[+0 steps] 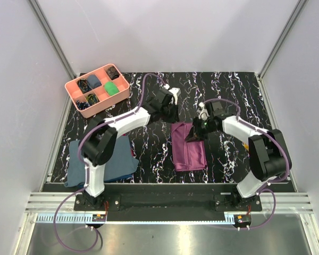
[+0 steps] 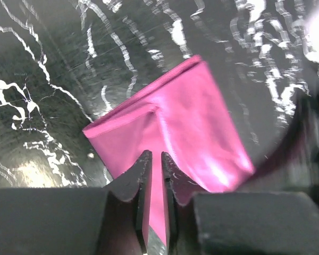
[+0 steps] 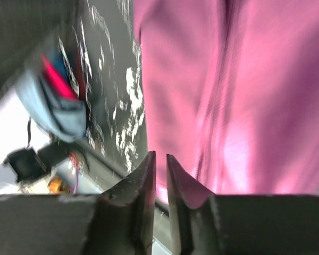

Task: Fold the napkin into a case and place the utensils inside
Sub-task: Fold the lower triangle-folded napkin at the center of the board.

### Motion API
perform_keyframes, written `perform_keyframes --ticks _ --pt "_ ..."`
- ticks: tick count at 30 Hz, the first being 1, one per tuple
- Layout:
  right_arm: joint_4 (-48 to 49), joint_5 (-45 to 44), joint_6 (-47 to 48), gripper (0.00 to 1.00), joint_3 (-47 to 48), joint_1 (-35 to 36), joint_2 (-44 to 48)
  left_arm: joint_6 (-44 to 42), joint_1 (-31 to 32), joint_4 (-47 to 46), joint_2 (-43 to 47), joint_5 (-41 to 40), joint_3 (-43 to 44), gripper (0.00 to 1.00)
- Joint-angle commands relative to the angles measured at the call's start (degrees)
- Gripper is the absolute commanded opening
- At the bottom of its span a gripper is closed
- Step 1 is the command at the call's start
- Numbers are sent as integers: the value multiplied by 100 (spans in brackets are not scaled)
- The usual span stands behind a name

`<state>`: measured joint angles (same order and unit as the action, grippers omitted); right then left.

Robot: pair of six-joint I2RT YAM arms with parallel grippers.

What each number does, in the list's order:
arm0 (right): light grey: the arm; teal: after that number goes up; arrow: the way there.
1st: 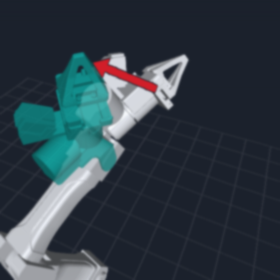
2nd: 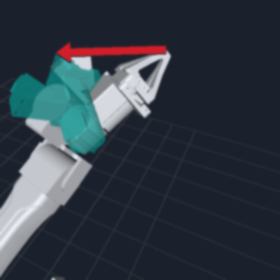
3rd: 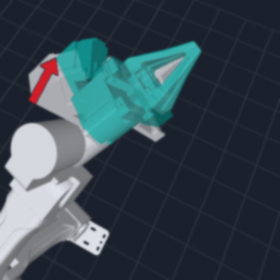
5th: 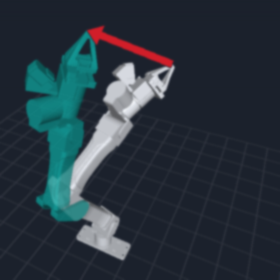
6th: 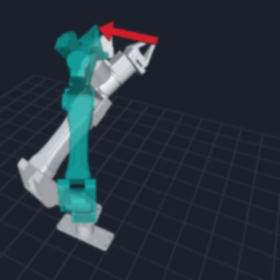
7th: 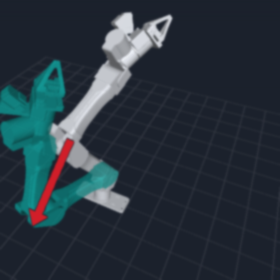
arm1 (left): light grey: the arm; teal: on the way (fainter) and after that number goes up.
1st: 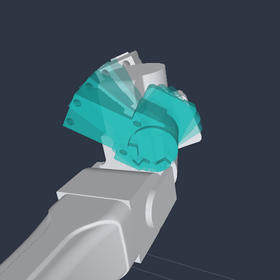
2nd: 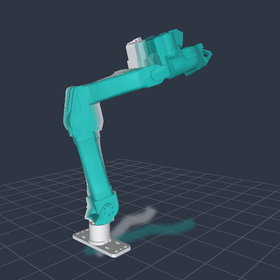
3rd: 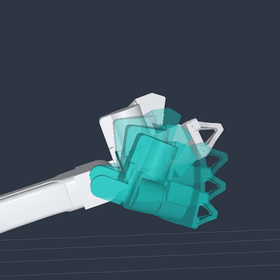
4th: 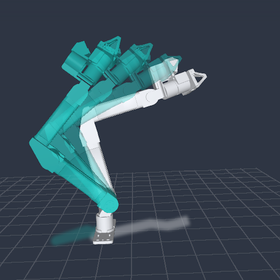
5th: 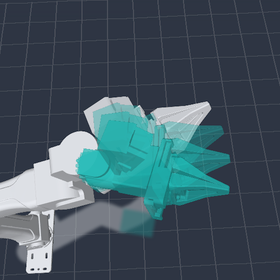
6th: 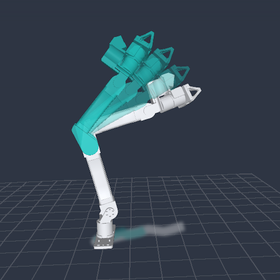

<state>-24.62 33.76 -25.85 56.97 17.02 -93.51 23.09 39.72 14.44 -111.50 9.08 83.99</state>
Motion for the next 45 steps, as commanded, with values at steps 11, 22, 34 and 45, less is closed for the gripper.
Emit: perform_keyframes --ticks 11,22,34,45 --pt "1416 861 -861 12 -889 610 -141 538 -246 -1090 -1084 1043 251 7" --pt "1601 737 -905 11 -1259 610 -396 609 -246 -1576 -961 1069 -111 8" --pt "2180 1159 -1335 12 -1601 944 -395 820 -255 -1576 -1277 1052 -190 7" --pt "1751 808 -1177 13 -1830 944 166 671 -264 -1207 -1383 920 127 6"
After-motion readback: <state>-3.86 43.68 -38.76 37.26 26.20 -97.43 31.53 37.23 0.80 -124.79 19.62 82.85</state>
